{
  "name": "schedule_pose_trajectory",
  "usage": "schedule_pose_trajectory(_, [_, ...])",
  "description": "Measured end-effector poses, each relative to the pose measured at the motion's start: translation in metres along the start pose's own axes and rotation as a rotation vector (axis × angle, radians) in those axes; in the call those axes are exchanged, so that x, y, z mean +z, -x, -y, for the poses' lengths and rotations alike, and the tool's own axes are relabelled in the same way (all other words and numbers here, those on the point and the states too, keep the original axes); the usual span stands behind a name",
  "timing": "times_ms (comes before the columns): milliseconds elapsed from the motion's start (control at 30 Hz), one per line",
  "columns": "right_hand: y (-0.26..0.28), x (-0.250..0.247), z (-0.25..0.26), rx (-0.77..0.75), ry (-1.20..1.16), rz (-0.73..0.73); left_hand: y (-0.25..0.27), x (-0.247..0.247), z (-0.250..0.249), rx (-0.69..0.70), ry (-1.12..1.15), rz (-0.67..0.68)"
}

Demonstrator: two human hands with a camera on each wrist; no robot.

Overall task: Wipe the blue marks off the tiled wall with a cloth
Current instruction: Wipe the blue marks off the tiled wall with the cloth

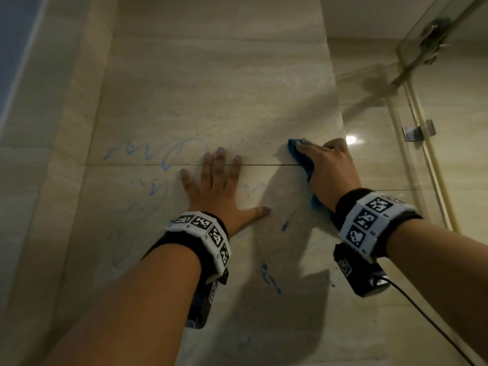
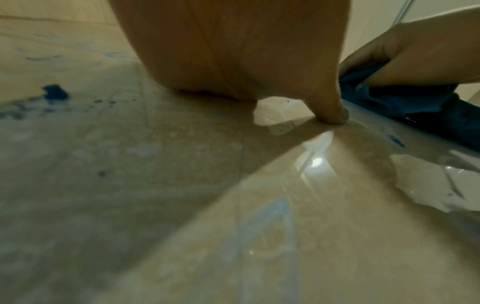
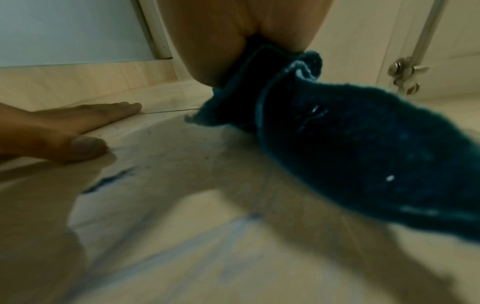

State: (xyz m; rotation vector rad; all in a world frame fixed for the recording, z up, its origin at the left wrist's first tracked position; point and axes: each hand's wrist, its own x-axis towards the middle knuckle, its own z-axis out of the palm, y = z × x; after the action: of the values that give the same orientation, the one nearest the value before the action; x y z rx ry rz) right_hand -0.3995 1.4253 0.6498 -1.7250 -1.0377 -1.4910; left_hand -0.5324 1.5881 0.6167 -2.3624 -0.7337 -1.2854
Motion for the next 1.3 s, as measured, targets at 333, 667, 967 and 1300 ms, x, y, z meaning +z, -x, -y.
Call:
schedule_pose_trajectory(333, [0.029, 0.011, -0.005, -0.062, -0.015, 0.079, 0.003, -0.007, -0.005, -0.026, -0.067, 0.045])
schedule_pose_trajectory(667, [0.036, 0.006, 0.004, -0.032, -0.158, 0.047, 0.049, 0.005, 0.016, 0.009, -0.103, 0.134])
schedule_pose_trajectory(967, [0.013, 0.004, 0.022, -0.122, -0.081, 0.138, 0.048, 0.012, 0.020, -0.006, -0.103, 0.179])
schedule_pose_trajectory(1300, [0.054, 0.039, 0.037, -0.530, -0.125, 0.081, 0.048, 0.013, 0.018, -0.020, -0.120, 0.157])
